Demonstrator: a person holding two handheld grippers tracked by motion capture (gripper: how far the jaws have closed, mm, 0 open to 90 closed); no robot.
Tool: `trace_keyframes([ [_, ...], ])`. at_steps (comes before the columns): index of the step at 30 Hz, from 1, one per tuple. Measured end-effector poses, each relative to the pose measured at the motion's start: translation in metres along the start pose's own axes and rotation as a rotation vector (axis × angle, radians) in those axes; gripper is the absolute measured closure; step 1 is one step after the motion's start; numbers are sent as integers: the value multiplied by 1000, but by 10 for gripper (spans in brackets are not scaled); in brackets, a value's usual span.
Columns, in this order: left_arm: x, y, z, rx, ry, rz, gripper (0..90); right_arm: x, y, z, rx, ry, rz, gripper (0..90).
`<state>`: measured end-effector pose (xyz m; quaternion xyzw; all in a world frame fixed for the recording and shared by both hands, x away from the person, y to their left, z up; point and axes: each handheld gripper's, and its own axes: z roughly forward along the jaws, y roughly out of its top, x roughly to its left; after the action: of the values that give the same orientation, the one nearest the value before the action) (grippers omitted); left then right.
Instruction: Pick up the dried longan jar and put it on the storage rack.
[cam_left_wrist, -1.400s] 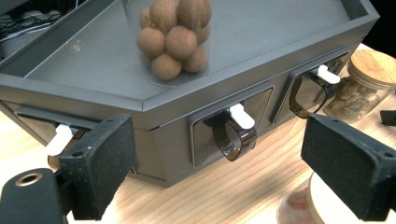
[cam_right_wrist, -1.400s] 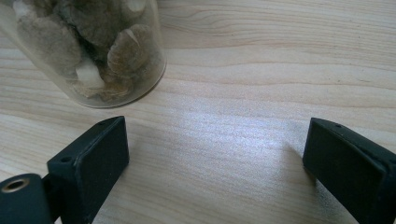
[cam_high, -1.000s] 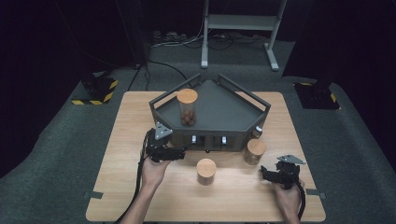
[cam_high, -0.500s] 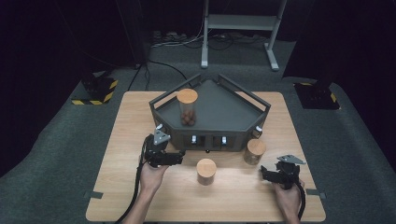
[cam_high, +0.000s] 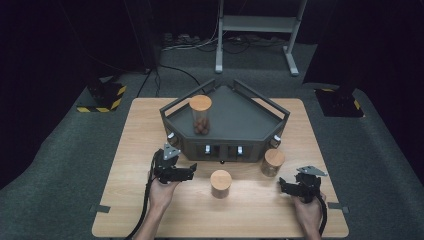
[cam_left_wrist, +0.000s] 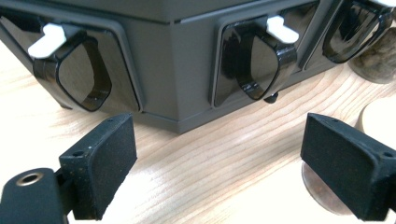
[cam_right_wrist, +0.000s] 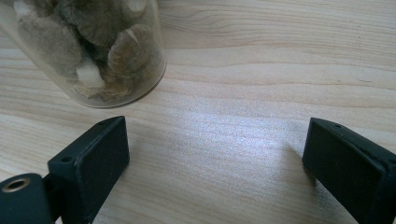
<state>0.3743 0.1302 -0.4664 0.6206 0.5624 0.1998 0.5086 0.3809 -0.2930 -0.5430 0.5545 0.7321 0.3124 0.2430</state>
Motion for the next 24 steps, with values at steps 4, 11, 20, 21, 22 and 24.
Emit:
trace_keyframes([
  [4, 3, -5, 0, 4, 3, -1, 102, 0, 0, 0, 0, 0, 0, 65],
  [11, 8, -13, 3, 13, 13, -9, 101, 0, 0, 0, 0, 0, 0, 65],
  [20, 11, -18, 3, 18, 21, -10, 98, 0, 0, 0, 0, 0, 0, 65],
  [21, 12, -19, 3, 16, 20, -13, 98, 0, 0, 0, 0, 0, 0, 65],
  [22, 12, -20, 4, 11, 20, -20, 98, 0, 0, 0, 0, 0, 0, 65],
  [24, 14, -24, 5, 11, 24, -23, 97, 0, 0, 0, 0, 0, 0, 65],
])
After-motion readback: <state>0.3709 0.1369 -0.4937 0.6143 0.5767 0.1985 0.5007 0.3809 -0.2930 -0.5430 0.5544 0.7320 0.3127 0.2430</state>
